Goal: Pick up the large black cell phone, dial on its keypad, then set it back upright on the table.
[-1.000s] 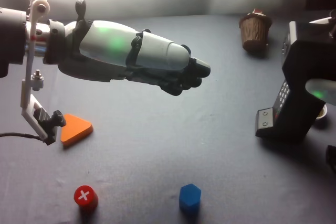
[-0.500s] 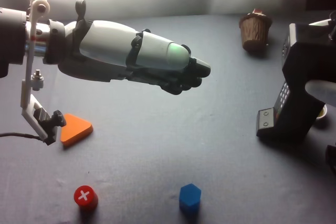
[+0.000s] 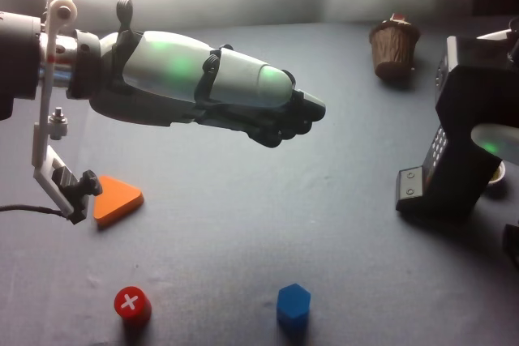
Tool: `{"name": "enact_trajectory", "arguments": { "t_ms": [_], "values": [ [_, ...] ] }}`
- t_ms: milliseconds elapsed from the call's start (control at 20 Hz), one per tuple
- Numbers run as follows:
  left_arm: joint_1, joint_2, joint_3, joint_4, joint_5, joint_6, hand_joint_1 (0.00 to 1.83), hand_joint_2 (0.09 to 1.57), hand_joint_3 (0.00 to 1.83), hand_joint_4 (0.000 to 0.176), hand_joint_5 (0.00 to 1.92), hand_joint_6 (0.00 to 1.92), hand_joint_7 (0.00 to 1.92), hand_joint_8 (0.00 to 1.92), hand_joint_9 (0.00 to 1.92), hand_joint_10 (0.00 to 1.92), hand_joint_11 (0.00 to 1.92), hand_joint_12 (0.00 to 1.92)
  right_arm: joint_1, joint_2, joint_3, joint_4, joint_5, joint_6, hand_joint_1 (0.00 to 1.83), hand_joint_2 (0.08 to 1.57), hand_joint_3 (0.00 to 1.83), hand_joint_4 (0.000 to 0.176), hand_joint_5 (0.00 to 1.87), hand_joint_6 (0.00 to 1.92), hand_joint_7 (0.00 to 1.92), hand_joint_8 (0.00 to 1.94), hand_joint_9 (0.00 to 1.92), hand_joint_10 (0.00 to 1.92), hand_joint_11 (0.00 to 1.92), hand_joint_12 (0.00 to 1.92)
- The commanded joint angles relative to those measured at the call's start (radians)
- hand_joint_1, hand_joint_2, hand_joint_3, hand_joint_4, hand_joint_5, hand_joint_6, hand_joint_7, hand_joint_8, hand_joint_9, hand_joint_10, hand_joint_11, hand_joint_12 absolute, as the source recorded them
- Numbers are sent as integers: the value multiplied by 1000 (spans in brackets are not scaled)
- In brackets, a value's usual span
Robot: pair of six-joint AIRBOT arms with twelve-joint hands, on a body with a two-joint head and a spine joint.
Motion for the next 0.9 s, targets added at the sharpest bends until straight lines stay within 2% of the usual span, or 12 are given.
{"name": "enact_trajectory", "arguments": {
  "t_ms": [0,550,650,850],
  "values": [
    [-20,4,0,-82,-27,-11,0,1194,0,0,115,0,156,0,151,2,0,398,-2,8,4,3,134,18,1381,1110,0,0,1018,719,925,1054,944,1277,1032,1034],
    [-19,8,1,-85,-26,-11,0,1198,1,0,120,1,163,1,164,0,0,426,-19,10,-9,-12,134,18,1382,1106,0,0,1029,711,927,1026,961,1268,1058,1022],
    [-18,8,0,-85,-26,-11,0,1192,0,0,119,0,172,4,163,0,0,440,-20,11,-9,-12,134,18,1373,1133,2,0,965,822,844,1161,925,1311,1037,1028],
    [-18,8,0,-85,-26,-11,0,1187,0,0,105,1,164,2,149,3,0,354,-21,11,-9,-12,134,18,1370,1138,1,0,874,1057,881,1039,935,1278,967,1075]
  ]
}}
